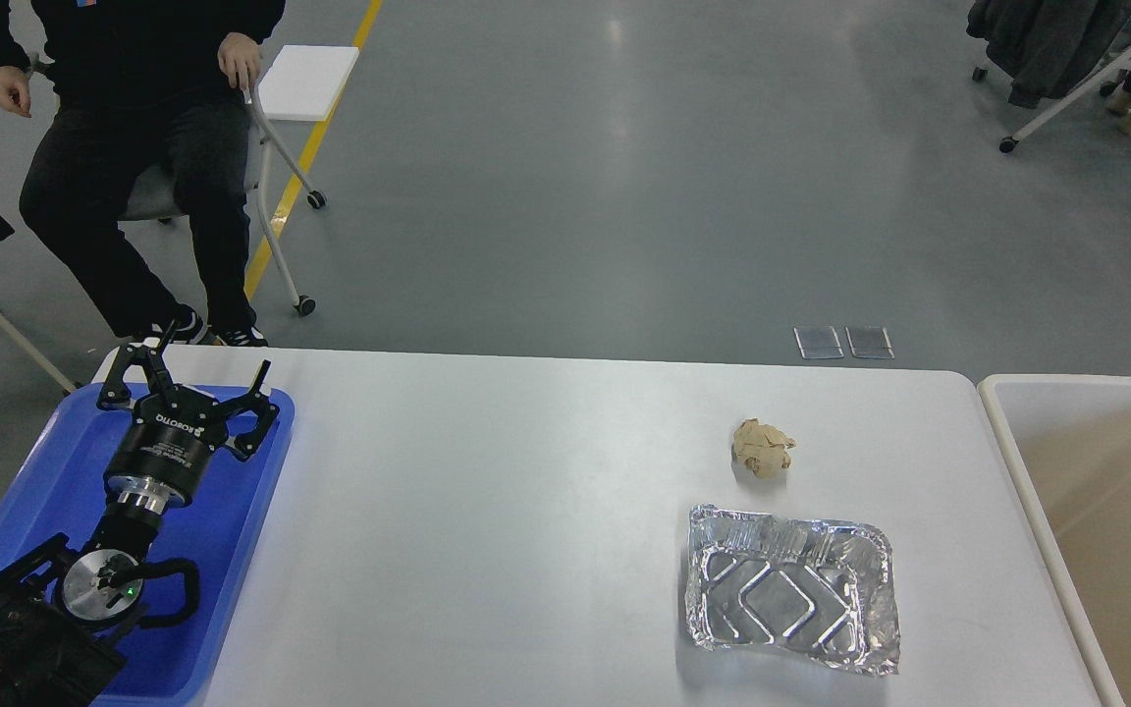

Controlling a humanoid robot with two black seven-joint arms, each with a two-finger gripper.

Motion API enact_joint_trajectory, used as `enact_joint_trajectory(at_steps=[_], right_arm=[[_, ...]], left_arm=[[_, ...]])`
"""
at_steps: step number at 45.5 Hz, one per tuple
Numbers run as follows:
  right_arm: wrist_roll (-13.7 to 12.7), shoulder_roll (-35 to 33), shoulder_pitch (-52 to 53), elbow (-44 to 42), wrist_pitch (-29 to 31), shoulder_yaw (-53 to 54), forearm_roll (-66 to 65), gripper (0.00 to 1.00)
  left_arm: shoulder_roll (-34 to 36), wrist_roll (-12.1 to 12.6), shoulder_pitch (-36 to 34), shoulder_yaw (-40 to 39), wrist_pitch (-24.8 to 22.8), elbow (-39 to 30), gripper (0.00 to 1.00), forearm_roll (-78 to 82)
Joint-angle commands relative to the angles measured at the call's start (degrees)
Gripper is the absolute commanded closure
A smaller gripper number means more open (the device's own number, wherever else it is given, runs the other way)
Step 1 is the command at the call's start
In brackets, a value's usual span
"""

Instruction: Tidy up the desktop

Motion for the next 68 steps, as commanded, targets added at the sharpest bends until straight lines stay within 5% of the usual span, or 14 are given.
enact_joint_trajectory(at_steps=[1,12,26,40,68], right_arm=[[-0.01,-1.75,13.06,13.93,3.94,-11.1,-0.28,0.0],[-0.01,5.36,31.16,22.55,15.1,-25.69,0.25,0.0],[0.08,5.81,44.61,31.51,22.57,-26.93,7.53,0.0],[0.08,16.35,56.21,32.57,34.88,-29.04,9.56,0.0],[0.08,17.93,64.92,33.89,35.32,-29.57,9.91,0.0]], left_arm=[[-0.01,-0.01,0.04,0.0,0.0,0.0,0.01,0.0],[-0.01,-0.01,0.04,0.0,0.0,0.0,0.01,0.0],[-0.01,0.08,-0.05,0.0,0.0,0.0,0.01,0.0],[-0.01,0.08,-0.05,0.0,0.0,0.0,0.01,0.0],[-0.01,0.08,-0.05,0.0,0.0,0.0,0.01,0.0]])
